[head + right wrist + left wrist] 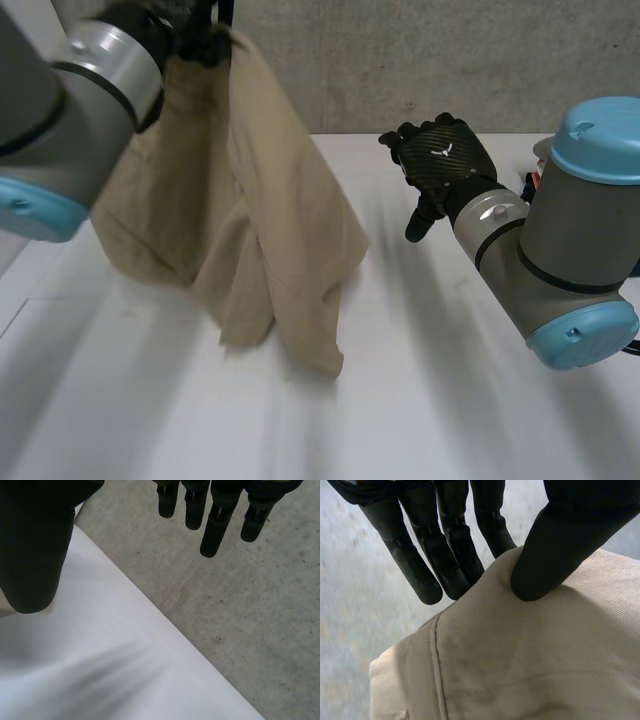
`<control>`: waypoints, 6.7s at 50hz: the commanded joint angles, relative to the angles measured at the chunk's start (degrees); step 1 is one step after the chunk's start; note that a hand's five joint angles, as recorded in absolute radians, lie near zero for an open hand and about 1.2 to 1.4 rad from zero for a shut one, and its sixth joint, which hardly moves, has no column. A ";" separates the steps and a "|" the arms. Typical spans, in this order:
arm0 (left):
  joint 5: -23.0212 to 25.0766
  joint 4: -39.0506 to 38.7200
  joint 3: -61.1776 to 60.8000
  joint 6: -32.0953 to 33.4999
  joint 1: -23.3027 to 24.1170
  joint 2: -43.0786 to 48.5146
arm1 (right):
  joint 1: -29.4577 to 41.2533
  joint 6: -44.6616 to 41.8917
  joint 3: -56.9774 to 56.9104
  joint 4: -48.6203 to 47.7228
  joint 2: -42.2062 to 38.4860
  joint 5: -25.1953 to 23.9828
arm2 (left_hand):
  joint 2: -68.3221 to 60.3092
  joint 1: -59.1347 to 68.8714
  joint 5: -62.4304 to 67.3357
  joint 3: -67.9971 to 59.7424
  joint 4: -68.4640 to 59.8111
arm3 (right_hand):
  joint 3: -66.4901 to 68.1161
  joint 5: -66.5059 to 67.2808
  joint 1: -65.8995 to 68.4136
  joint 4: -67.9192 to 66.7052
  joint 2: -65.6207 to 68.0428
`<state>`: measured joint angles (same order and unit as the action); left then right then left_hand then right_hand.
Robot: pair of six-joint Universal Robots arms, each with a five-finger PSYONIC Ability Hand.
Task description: Fold the laundry.
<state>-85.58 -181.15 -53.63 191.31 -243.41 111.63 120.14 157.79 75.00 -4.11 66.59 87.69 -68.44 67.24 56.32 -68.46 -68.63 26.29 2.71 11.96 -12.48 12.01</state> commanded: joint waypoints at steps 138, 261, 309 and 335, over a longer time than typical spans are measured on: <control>-9.35 4.75 -16.24 12.95 6.11 6.15 | 1.67 -7.33 -9.87 -5.56 -23.54 -5.96 | -11.56 12.76 13.68 -11.54 -11.37 | 53.71 67.29 68.04 -67.52 67.99; 2.87 10.47 -63.08 12.42 -6.29 -20.67 | -1.23 -9.17 14.82 -11.97 -10.52 -15.01 | 43.26 -42.06 -41.14 43.27 43.44 | 53.71 67.29 68.04 -67.52 67.99; 3.74 5.18 -60.19 28.95 -6.81 -16.36 | -10.72 -38.09 21.06 32.76 10.74 -14.30 | -11.56 12.76 13.68 -11.54 -11.37 | 53.71 67.29 68.04 -67.52 67.99; 5.86 2.21 -25.31 31.50 -8.31 2.88 | -6.59 -9.35 1.21 16.69 -4.80 -8.78 | -11.56 12.76 13.68 -11.54 -11.37 | 53.71 67.29 68.04 -67.52 67.99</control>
<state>-78.61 -172.75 -90.29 225.02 -252.99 107.95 111.54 138.87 83.57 19.69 66.83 74.13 -68.55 66.36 57.39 -68.12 -68.63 67.94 58.87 62.73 -68.44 67.47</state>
